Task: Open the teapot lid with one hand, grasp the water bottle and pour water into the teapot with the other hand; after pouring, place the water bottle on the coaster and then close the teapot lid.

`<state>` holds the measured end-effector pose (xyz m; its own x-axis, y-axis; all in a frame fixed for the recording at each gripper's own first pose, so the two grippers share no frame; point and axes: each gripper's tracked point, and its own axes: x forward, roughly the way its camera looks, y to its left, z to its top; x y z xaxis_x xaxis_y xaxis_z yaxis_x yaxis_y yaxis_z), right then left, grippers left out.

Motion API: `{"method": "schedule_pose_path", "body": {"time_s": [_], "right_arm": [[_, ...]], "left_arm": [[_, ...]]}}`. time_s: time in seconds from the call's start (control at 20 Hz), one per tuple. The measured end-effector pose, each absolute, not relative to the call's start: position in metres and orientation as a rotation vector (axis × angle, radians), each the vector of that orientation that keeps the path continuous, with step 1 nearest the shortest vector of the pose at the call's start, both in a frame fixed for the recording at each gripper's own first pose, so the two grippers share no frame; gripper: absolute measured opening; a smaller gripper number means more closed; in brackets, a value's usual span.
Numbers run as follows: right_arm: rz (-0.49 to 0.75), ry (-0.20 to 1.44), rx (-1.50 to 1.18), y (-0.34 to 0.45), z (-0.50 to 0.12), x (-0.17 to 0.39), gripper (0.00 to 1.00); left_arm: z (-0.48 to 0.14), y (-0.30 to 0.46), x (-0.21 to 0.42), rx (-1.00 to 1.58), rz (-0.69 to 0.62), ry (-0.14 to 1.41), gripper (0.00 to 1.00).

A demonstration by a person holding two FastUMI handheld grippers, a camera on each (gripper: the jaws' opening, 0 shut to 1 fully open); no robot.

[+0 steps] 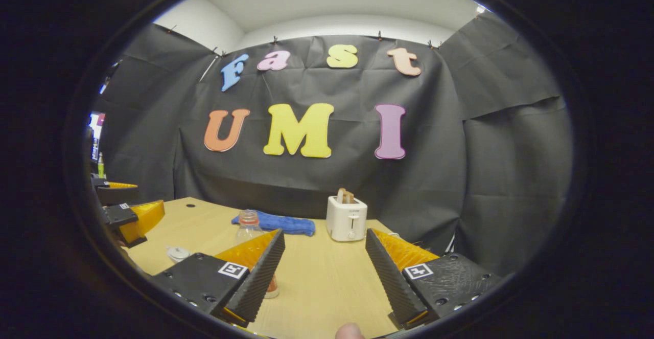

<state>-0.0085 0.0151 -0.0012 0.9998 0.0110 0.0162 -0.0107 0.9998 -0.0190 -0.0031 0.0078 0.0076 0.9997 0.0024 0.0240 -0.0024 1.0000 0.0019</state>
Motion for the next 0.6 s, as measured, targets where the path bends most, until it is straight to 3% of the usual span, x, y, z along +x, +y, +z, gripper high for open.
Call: {"method": "schedule_pose_path", "body": {"time_s": [0.6], "right_arm": [[0.013, -0.006, -0.009, 0.0165, -0.0072, -0.0097, 0.97]], "left_arm": [[0.0055, 0.0145, -0.0019, -0.027, 0.005, -0.017, 1.00]]}}
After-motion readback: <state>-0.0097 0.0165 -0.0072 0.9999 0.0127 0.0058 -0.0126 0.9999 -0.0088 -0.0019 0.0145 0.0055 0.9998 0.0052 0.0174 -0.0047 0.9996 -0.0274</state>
